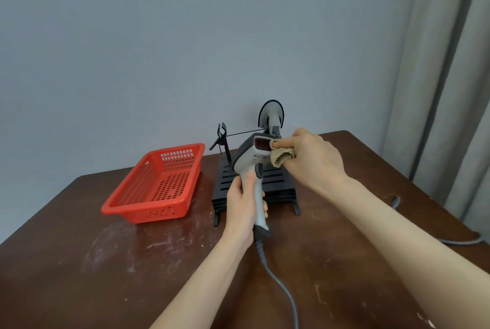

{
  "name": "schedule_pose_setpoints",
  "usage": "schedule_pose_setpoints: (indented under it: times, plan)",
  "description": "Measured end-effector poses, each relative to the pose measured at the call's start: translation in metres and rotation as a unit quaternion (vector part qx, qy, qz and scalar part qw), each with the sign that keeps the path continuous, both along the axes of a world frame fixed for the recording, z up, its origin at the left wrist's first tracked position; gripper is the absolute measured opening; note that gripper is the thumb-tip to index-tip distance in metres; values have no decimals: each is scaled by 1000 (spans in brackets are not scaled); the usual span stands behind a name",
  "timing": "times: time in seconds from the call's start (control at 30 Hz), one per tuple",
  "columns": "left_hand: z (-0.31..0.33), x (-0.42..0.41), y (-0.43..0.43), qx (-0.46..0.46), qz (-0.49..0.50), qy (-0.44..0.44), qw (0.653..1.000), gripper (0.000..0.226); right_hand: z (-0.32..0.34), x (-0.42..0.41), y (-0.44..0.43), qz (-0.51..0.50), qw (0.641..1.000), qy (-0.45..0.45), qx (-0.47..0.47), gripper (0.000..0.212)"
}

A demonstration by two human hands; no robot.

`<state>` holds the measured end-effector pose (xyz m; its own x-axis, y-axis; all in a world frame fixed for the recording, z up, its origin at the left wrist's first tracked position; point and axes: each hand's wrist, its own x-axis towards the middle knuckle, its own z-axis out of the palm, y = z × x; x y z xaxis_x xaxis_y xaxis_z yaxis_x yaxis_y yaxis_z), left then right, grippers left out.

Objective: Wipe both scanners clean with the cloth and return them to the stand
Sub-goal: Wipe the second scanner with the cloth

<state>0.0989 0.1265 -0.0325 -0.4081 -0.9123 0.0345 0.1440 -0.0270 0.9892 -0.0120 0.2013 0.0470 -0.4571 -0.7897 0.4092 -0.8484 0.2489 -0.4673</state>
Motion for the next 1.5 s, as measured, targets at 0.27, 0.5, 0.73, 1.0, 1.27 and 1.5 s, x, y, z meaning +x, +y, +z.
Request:
schedule_pose_setpoints:
  times: [0.27,0.5,0.73,1.0,1.27,1.5]
  plan:
    - [-2,-5,-2,-24,-2,-16,1000,46,5,2,-3,96,982,-149,-71,26]
    - [-4,-3,-9,-34,13,-14,999,50,4,-5,2,49,992,-105,-55,30]
    - [-6,-5,-10,-25,18,-16,999,59,4,-5,-2,27,996,-78,-41,32]
    - [1,-2,-4,-44,29,-49,997,72,8,-2,-2,68,991,-103,-52,23]
    - [9,3,-8,-51,36,-8,998,24,6,-27,8,-93,991,66,69,27]
    - [9,3,-7,-26,25,7,999,25,6,-13,3,28,990,-71,-122,20]
